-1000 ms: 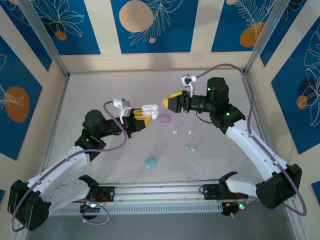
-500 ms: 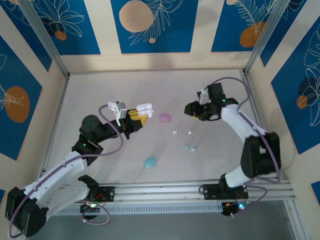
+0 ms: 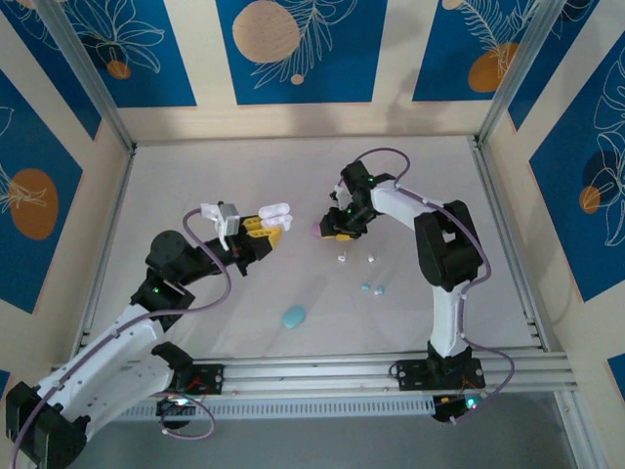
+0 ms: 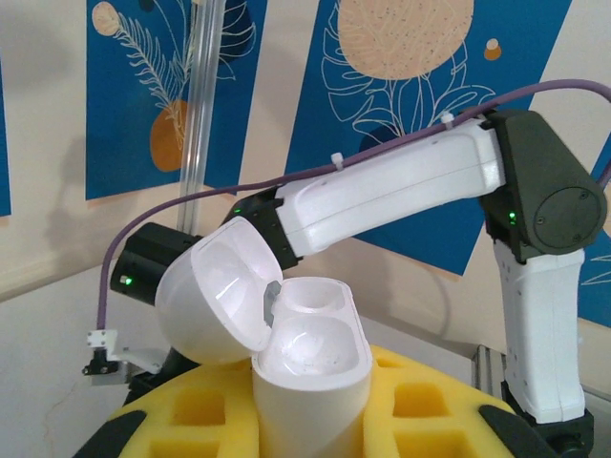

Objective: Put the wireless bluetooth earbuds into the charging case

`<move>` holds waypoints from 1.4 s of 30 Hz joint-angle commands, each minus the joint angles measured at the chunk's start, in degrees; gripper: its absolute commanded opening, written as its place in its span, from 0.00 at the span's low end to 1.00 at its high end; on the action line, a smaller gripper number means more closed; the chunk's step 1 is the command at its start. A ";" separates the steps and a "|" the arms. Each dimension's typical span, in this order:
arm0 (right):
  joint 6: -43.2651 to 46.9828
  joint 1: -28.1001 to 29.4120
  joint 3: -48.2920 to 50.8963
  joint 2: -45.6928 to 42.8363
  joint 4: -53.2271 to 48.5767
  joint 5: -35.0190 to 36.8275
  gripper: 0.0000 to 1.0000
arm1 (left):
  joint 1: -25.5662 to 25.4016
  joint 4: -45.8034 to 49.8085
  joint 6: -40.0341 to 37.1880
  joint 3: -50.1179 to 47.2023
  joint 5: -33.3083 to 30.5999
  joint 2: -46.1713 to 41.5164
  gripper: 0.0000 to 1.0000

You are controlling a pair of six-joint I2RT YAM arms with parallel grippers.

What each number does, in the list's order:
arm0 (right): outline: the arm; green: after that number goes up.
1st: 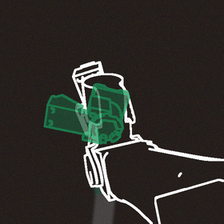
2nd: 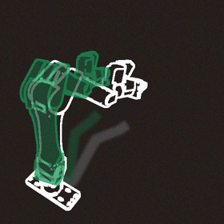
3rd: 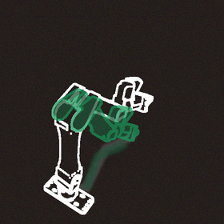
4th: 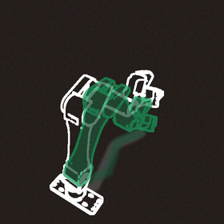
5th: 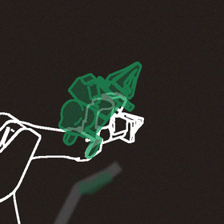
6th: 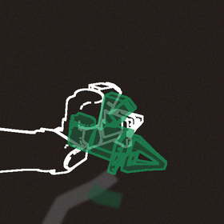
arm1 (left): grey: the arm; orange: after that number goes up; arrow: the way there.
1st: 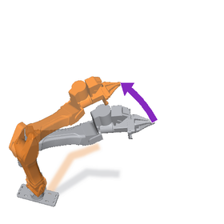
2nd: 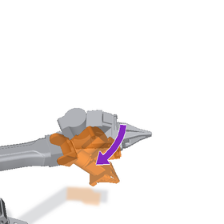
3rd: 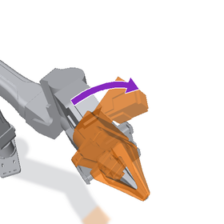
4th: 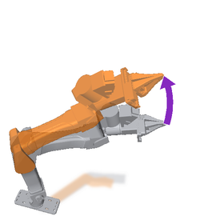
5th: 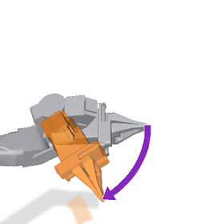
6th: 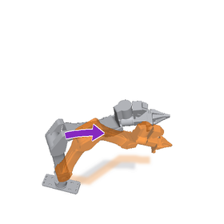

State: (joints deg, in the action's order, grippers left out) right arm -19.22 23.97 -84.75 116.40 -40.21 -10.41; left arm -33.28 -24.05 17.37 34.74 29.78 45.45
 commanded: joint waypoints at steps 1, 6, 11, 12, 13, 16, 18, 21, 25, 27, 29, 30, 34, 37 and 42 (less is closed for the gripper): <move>2.12 0.20 -1.29 1.76 -4.03 2.90 0.48 | -0.56 1.43 -1.67 -0.47 -1.07 -1.36 0.19; 3.00 0.28 0.87 1.04 -4.03 3.23 0.49 | -0.53 1.23 -1.98 -0.84 -1.57 -1.16 0.20; 4.35 0.30 2.79 0.55 -4.53 2.51 0.49 | -0.54 0.00 -1.59 -0.25 -0.53 0.72 0.20; 4.65 0.34 3.24 0.28 -4.36 2.10 0.49 | -0.56 -0.19 -1.46 -0.27 -0.37 1.03 0.20; 4.81 0.37 3.55 0.17 -4.51 1.64 0.49 | -0.56 -0.35 -1.37 -0.20 -0.25 1.16 0.20; 5.46 0.57 4.12 -0.36 -5.21 1.71 0.49 | -0.53 -0.38 -1.28 -0.22 -0.22 1.31 0.20; 5.46 0.65 4.61 -0.95 -5.48 1.61 0.49 | -0.55 -0.38 -1.27 -0.31 -0.30 1.13 0.20; 5.52 1.02 5.92 -2.20 -5.63 1.32 0.49 | -0.51 -0.03 -1.28 -0.43 -0.51 0.87 0.21; 5.38 1.54 7.62 -3.92 -6.05 1.01 0.49 | -0.56 -0.11 -1.28 -0.47 -0.79 0.78 0.21; 5.47 1.95 8.40 -4.81 -6.20 0.82 0.49 | -0.55 -0.20 -1.19 -0.39 -0.65 0.95 0.21; 5.44 2.40 9.17 -5.45 -6.58 0.40 0.49 | -0.52 -0.34 -1.09 -0.38 -0.63 1.13 0.21; 5.38 2.71 9.49 -5.69 -6.82 0.31 0.49 | -0.52 -0.37 -1.09 -0.38 -0.58 1.20 0.21; 4.95 4.05 10.93 -6.94 -7.51 0.08 0.49 | -0.53 -0.37 -0.97 -0.42 -0.52 1.22 0.21; 4.63 4.92 11.61 -7.58 -7.43 -0.16 0.49 | -0.49 -0.37 -0.93 -0.47 -0.74 1.13 0.21; 3.03 5.98 10.87 -8.88 -8.83 4.32 0.50 | -0.56 -0.12 -0.93 -0.21 -0.70 1.13 0.21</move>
State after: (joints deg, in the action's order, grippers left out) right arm -14.81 29.36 -73.69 110.08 -46.37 -7.97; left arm -33.30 -22.68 16.36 34.63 29.04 47.05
